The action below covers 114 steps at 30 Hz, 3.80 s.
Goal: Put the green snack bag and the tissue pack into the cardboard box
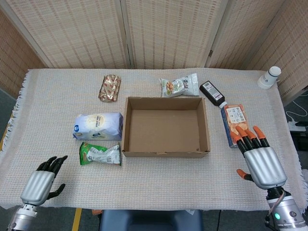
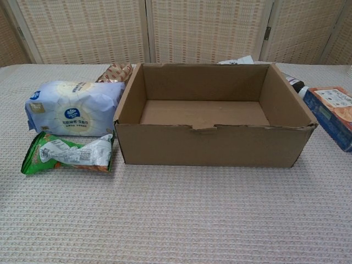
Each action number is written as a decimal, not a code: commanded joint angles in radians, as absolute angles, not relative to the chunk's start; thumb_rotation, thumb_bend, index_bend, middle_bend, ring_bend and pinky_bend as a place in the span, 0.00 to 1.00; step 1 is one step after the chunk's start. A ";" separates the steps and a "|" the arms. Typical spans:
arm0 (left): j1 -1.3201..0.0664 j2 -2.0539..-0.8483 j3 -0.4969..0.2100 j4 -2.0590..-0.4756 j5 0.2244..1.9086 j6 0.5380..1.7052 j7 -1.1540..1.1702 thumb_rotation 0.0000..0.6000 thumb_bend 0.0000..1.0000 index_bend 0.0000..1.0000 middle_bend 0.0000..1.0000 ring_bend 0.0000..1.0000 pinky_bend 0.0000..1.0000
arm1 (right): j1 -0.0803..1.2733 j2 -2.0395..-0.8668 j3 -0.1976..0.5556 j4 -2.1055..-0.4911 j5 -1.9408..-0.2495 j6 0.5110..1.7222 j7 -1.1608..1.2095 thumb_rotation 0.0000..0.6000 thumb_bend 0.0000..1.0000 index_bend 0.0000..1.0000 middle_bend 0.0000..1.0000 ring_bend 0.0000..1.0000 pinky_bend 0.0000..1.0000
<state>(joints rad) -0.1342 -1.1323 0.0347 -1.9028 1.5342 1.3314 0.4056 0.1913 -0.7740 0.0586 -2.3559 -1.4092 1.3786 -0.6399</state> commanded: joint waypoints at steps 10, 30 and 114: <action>-0.309 -1.396 -0.083 -1.842 1.332 1.152 0.744 1.00 0.29 0.11 0.16 0.10 0.25 | 0.184 -0.739 0.064 -2.356 -1.418 1.388 -0.589 1.00 0.04 0.13 0.00 0.00 0.00; -0.435 -1.494 -0.115 -1.702 1.208 1.114 0.744 1.00 0.30 0.17 0.21 0.14 0.28 | 0.186 -0.729 0.077 -2.356 -1.392 1.398 -0.577 1.00 0.04 0.16 0.00 0.00 0.00; -1.035 -1.826 -0.425 -1.574 1.159 1.239 1.103 1.00 0.48 0.77 0.89 0.77 0.81 | 0.193 -0.635 0.108 -2.356 -1.315 1.400 -0.424 1.00 0.04 0.17 0.00 0.00 0.00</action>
